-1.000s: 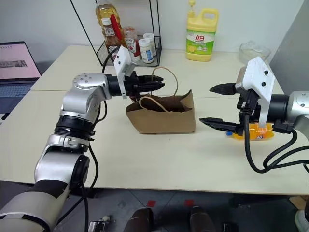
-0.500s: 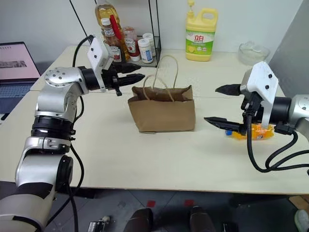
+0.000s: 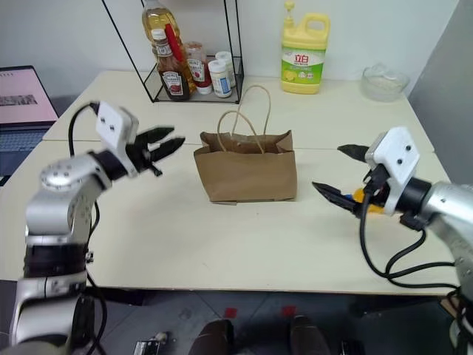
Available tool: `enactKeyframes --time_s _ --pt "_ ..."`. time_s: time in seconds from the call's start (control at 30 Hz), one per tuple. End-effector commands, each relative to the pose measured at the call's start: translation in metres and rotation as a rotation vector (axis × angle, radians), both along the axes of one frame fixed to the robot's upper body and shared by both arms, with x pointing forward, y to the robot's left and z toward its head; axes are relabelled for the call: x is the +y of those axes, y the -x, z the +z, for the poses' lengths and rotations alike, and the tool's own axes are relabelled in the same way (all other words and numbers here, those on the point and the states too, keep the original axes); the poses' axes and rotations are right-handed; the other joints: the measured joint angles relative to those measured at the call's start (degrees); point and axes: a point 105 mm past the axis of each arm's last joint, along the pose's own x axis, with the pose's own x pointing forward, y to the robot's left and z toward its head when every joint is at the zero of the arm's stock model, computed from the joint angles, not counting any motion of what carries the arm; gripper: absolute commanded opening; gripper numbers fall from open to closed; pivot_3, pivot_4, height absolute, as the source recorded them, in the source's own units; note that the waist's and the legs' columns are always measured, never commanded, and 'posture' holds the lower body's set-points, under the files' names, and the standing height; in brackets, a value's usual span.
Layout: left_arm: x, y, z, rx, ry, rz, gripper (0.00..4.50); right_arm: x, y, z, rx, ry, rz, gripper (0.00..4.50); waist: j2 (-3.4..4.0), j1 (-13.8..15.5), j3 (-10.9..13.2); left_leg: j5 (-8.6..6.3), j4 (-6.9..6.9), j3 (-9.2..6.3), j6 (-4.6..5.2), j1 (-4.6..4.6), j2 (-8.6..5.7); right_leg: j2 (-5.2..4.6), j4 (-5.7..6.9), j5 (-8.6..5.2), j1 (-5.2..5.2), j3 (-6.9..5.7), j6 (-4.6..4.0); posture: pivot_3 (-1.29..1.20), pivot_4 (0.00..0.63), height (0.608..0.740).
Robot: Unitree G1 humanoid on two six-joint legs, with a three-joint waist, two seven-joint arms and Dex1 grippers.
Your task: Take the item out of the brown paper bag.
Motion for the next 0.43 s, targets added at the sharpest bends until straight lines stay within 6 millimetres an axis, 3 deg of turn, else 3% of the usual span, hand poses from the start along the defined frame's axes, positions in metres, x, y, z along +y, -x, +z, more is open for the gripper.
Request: enactKeyframes --time_s 0.03,0.17,0.27,0.43 --pt "0.001 0.017 0.005 -0.080 0.040 0.087 1.68 0.007 0.003 -0.002 -0.083 -0.109 -0.092 4.50 -0.01 0.10 -0.01 0.00 0.00 0.00 0.01 -0.01 -0.01 -0.01 0.03 0.00 -0.02 0.01 0.00 0.00 0.150 0.740" --pt "0.010 0.029 -0.021 -0.071 0.094 0.216 1.68 -0.007 0.006 -0.017 -0.139 -0.247 -0.292 4.50 -0.09 1.04 -0.06 -0.01 0.01 -0.01 0.00 0.00 -0.02 -0.01 0.02 0.00 0.00 0.00 0.00 0.00 0.150 0.740" --pt "0.007 0.036 -0.033 -0.059 0.094 0.239 1.68 -0.006 0.018 -0.036 -0.132 -0.258 -0.342 4.50 -0.17 1.31 -0.11 -0.01 -0.02 -0.01 0.00 0.00 -0.05 -0.03 -0.02 0.00 0.00 0.00 0.00 0.00 0.150 0.740" --pt "0.003 0.039 -0.036 -0.066 0.112 0.224 1.68 0.005 0.027 -0.051 -0.105 -0.262 -0.345 4.50 -0.19 1.14 -0.13 -0.01 -0.04 -0.01 0.01 0.11 -0.02 0.00 0.04 0.00 0.01 0.02 0.00 0.00 0.150 0.740"
